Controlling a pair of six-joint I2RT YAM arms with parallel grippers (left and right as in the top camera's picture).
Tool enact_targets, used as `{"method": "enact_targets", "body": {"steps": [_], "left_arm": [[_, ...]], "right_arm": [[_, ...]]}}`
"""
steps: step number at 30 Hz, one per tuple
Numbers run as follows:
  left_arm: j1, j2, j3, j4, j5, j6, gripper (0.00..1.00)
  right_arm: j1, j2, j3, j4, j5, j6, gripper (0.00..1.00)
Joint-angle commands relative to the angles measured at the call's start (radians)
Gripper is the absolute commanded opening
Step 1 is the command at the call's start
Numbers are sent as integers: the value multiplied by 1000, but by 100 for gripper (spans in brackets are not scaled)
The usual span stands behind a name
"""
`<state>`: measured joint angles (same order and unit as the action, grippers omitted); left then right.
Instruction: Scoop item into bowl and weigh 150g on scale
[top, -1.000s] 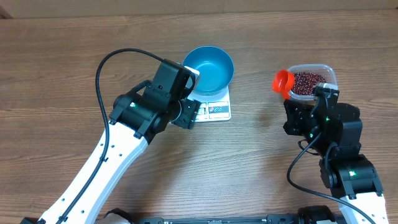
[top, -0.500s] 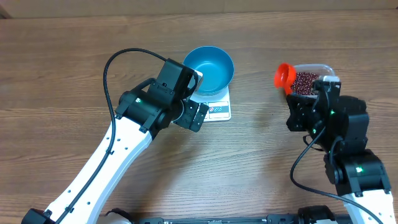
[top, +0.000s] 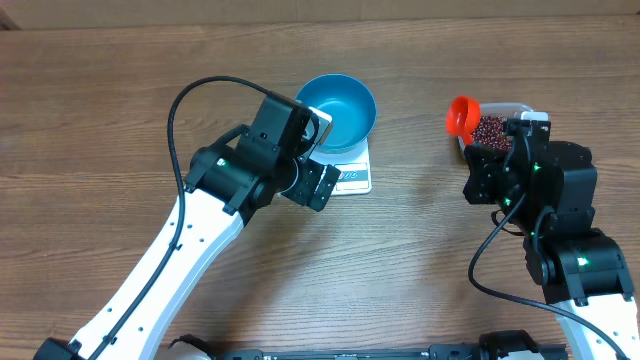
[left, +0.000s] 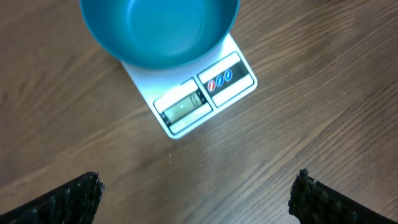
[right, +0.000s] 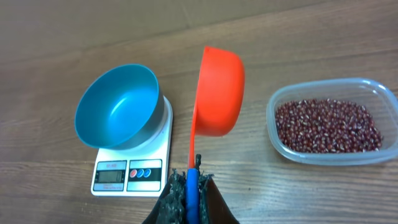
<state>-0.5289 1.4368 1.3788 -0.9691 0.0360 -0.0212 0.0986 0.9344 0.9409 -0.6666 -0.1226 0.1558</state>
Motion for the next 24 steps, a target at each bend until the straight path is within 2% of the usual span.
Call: {"method": "enact_targets", "body": {"steps": [1,4,7,15,24], "left_arm": [[15,-68,-9,8,20,99,100],[25,-79,-9,4,20,149,100],[26,-77,-9,9,9,148,100],[58,-77,-9,10,-2,85,100],[64,-77,-9,-2,5,66,100]], "right_arm": [[-5,-2,37,-2,10,-25,4],[-5,-2,37,-1,18,-31,4],[-5,-2,39,-2,21,-31,4],[-9,-2,72,-32,47,-32,4],[-98,38,178,-146,47,-111,3]]}}
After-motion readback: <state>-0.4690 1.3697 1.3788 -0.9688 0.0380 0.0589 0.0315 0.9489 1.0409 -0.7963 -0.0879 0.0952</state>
